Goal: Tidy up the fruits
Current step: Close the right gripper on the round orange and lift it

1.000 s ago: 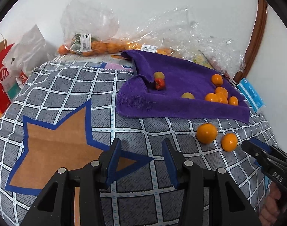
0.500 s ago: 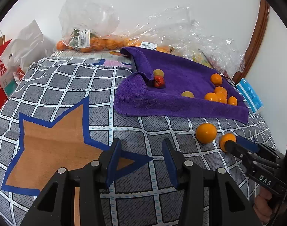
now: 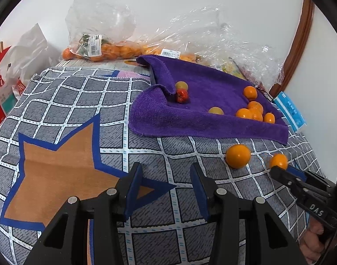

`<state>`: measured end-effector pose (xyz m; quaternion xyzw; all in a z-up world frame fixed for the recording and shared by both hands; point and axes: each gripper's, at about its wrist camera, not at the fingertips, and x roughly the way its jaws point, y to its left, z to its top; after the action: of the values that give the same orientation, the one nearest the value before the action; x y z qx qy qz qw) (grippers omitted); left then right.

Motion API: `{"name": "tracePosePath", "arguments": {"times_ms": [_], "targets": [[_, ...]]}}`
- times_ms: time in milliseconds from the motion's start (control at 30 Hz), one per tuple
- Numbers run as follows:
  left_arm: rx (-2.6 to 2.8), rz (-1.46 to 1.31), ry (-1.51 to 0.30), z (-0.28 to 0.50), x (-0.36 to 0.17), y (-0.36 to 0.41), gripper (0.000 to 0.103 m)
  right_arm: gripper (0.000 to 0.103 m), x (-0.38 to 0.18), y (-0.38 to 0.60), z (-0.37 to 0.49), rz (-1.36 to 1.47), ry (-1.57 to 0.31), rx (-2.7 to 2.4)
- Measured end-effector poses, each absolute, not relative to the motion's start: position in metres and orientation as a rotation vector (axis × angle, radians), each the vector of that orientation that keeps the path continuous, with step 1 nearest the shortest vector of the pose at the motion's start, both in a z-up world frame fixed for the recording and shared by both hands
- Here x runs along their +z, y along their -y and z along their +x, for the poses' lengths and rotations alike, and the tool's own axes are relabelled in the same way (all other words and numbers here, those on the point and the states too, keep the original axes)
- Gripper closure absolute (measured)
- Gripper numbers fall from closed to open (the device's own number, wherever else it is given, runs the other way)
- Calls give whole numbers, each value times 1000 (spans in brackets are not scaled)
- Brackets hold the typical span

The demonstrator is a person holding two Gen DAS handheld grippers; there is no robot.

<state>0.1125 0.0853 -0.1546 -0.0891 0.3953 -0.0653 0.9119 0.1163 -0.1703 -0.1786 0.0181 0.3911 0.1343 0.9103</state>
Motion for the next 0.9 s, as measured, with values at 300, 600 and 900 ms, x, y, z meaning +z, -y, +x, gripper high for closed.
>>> {"name": "tracePosePath", "arguments": {"times_ms": [300, 600, 900], "targets": [[-139, -204, -803, 111, -153, -88, 60, 69, -158, 202, 99, 65, -750, 243], [-119, -194, -781, 104, -149, -85, 60, 69, -147, 233, 85, 80, -704, 198], [-131, 26, -789, 96, -135, -32, 60, 69, -151, 255, 79, 115, -699, 179]]}}
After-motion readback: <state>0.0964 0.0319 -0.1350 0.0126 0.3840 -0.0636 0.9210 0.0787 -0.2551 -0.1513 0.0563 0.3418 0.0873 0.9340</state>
